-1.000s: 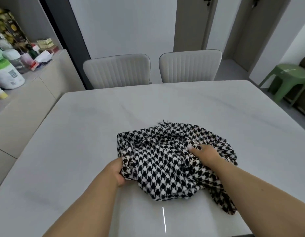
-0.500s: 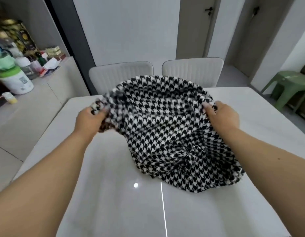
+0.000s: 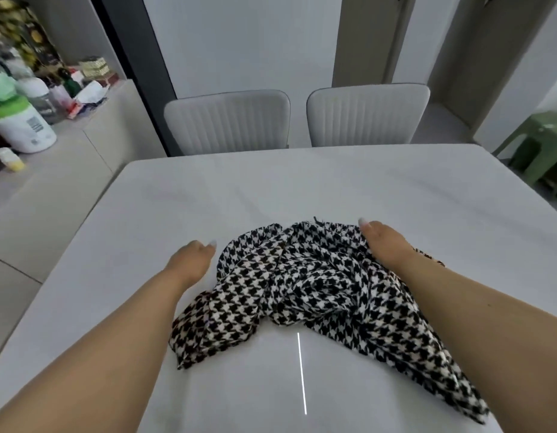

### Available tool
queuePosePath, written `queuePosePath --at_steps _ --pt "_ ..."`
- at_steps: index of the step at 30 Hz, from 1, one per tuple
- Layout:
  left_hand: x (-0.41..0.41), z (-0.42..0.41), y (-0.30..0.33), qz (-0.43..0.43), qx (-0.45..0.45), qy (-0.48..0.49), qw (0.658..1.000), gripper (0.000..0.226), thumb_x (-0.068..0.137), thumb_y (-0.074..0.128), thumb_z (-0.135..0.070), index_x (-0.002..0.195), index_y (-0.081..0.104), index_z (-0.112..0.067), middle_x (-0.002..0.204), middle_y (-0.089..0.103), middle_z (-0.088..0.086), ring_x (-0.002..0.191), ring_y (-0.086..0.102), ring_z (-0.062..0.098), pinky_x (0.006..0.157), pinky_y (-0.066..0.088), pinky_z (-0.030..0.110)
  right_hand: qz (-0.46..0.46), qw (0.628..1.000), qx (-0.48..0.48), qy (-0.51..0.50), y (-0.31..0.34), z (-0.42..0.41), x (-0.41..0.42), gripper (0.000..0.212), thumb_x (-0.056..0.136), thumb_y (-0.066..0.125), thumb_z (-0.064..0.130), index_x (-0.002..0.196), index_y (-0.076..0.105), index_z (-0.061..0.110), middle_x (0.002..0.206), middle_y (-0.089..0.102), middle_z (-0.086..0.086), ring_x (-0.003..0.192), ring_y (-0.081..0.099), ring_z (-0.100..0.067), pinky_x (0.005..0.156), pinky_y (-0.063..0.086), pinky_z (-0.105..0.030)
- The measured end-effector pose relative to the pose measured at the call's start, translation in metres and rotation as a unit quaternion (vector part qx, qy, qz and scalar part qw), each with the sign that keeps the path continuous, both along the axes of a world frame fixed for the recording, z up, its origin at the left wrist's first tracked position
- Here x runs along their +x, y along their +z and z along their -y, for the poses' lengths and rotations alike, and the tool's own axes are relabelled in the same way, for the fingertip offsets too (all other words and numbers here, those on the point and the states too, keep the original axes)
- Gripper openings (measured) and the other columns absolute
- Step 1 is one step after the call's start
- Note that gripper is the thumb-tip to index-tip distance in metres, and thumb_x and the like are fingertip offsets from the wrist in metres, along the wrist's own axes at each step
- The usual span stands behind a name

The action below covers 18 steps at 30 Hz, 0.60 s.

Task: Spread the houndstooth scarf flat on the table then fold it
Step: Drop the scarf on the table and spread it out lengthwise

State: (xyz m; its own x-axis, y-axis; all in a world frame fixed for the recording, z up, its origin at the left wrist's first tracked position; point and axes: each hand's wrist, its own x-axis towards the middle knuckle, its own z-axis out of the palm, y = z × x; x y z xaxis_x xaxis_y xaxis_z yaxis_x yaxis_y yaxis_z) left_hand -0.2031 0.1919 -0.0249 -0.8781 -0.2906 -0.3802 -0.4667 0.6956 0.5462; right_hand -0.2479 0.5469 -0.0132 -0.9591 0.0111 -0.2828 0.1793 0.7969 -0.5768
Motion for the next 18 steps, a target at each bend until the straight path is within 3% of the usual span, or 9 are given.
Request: queuePosePath --at_steps 3,5,7,9,10,12,13,15,18 --pt "-0.023 -0.021 -0.02 -0.024 0.068 0.052 0.996 0.039 0.099 0.036 -0.049 0.085 0.05 -0.015 0.086 0.051 0.004 0.082 0.051 0.024 0.081 0.035 0.033 0.102 0.984 -0.144 0.014 -0.006 0.018 -0.004 0.075 0.095 0.015 0.063 0.109 0.068 0.012 0.102 0.069 -0.008 0.098 0.059 -0.026 0.09 0.042 -0.039" --pt "-0.034 -0.033 -0.033 -0.029 0.122 0.104 0.987 0.051 0.099 0.039 -0.05 0.131 0.047 -0.011 0.125 0.053 0.008 0.12 0.051 0.03 0.101 0.036 0.039 0.12 0.974 -0.192 -0.007 -0.009 0.024 -0.008 0.069 0.098 0.022 0.058 0.101 0.068 0.006 0.068 0.066 -0.008 0.063 0.06 -0.022 0.063 0.049 -0.03" --pt "-0.043 -0.046 -0.042 -0.01 0.173 0.146 0.974 0.071 0.097 0.041 -0.055 0.149 0.027 -0.009 0.147 0.04 0.01 0.136 0.038 0.031 0.111 0.03 0.041 0.117 0.976 -0.182 -0.034 -0.02 0.023 -0.015 0.053 0.101 0.031 0.048 0.127 0.052 0.007 0.064 0.062 -0.011 0.048 0.056 -0.019 0.046 0.047 -0.026" --pt "-0.048 -0.054 -0.051 0.038 0.219 0.142 0.965 0.084 0.09 0.044 -0.065 0.148 0.031 -0.005 0.15 0.04 0.014 0.135 0.041 0.033 0.109 0.032 0.04 0.129 0.98 -0.142 -0.044 -0.03 0.022 -0.019 0.062 0.099 0.035 0.051 0.148 0.026 0.015 0.082 0.065 -0.015 0.062 0.06 -0.02 0.054 0.05 -0.027" --pt "-0.049 -0.055 -0.054 0.072 0.229 0.131 0.962 0.087 0.086 0.048 -0.069 0.144 0.04 -0.004 0.145 0.046 0.014 0.13 0.046 0.034 0.105 0.036 0.039 0.154 0.982 -0.099 -0.041 -0.036 0.021 -0.02 0.071 0.096 0.035 0.057 0.151 0.018 0.016 0.102 0.065 -0.018 0.084 0.064 -0.024 0.071 0.053 -0.033" --pt "-0.045 -0.058 -0.056 0.13 0.252 0.123 0.951 0.088 0.078 0.062 -0.068 0.135 0.051 -0.002 0.134 0.056 0.016 0.117 0.056 0.035 0.102 0.042 0.041 0.208 0.977 -0.035 -0.036 -0.045 0.021 -0.019 0.081 0.093 0.032 0.065 0.153 0.016 0.014 0.148 0.039 -0.017 0.135 0.04 -0.033 0.108 0.033 -0.048" --pt "-0.043 -0.056 -0.059 0.136 0.263 0.132 0.946 0.087 0.076 0.067 -0.064 0.135 0.051 -0.001 0.132 0.058 0.018 0.115 0.058 0.036 0.103 0.043 0.044 0.226 0.973 -0.027 -0.028 -0.051 0.021 -0.018 0.081 0.093 0.032 0.065 0.153 0.018 0.011 0.157 0.025 -0.014 0.143 0.026 -0.033 0.113 0.024 -0.049" --pt "-0.041 -0.045 -0.059 0.094 0.288 0.156 0.94 0.084 0.079 0.068 -0.058 0.137 0.047 -0.002 0.136 0.054 0.022 0.121 0.054 0.039 0.107 0.04 0.051 0.238 0.971 -0.017 -0.023 -0.056 0.023 -0.016 0.075 0.096 0.032 0.058 0.15 0.026 0.006 0.158 0.02 -0.015 0.144 0.023 -0.033 0.117 0.021 -0.046" --pt "-0.046 -0.008 -0.045 -0.018 0.356 0.235 0.904 0.081 0.076 0.066 -0.063 0.133 0.051 -0.008 0.133 0.058 0.021 0.12 0.055 0.04 0.104 0.04 0.057 0.192 0.968 -0.094 -0.13 -0.051 0.023 -0.014 0.063 0.098 0.037 0.052 0.134 0.047 0.001 0.134 0.052 -0.018 0.116 0.055 -0.032 0.099 0.045 -0.04"
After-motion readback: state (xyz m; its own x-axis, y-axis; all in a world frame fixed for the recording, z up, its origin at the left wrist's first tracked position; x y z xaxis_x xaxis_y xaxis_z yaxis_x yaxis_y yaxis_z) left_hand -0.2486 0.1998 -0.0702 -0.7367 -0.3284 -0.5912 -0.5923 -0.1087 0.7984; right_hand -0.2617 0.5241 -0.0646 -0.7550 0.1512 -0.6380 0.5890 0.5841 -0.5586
